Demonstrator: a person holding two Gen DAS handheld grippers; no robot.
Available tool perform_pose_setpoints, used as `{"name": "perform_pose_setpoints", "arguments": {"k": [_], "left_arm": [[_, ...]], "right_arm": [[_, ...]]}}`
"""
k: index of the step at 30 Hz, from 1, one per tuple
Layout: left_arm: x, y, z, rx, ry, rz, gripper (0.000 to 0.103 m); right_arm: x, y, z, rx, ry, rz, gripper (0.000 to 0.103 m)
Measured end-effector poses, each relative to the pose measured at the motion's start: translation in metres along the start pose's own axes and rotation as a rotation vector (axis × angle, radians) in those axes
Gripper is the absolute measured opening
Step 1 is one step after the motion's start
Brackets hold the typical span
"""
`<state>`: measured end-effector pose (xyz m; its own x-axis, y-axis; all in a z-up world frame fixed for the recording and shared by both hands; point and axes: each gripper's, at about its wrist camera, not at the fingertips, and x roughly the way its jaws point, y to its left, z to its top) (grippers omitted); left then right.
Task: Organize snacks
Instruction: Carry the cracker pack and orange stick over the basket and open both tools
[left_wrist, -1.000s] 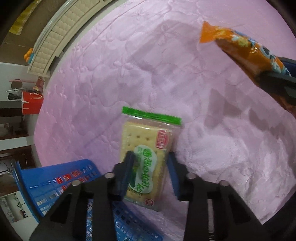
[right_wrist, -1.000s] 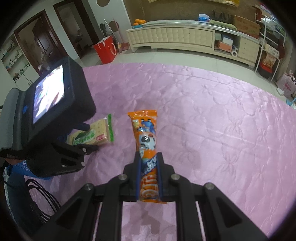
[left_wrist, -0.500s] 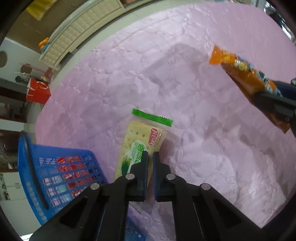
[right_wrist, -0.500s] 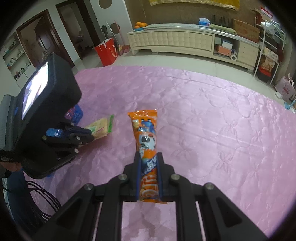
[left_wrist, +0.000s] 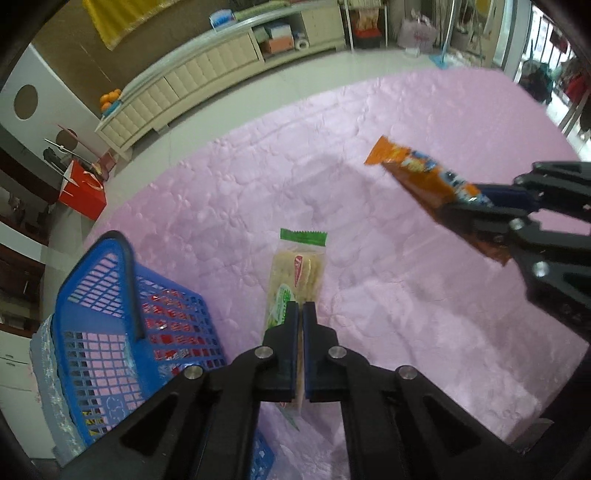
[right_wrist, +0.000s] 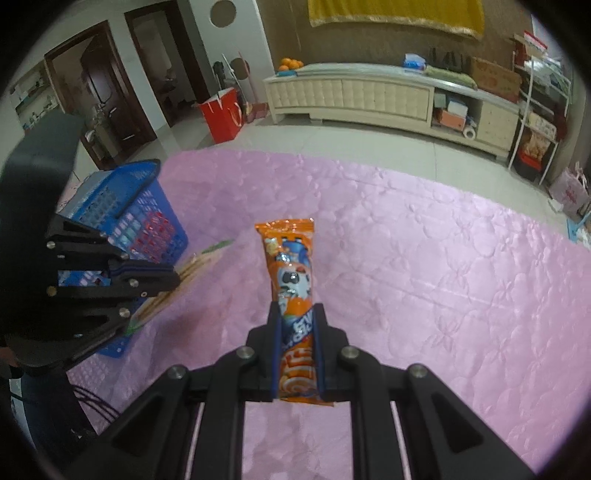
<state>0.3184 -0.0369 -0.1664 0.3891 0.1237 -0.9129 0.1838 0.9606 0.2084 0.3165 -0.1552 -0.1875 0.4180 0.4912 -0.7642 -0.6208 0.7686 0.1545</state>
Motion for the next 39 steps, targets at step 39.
{"name": "perform_pose_setpoints", "arguments": {"k": [39], "left_arm": [[-0.197, 0.164, -0.141, -0.269, -0.424, -0.041, 0.001]], "right_arm": [[-0.089, 0.22, 0.063, -0.26, -0.156, -0.009, 0.018]]}}
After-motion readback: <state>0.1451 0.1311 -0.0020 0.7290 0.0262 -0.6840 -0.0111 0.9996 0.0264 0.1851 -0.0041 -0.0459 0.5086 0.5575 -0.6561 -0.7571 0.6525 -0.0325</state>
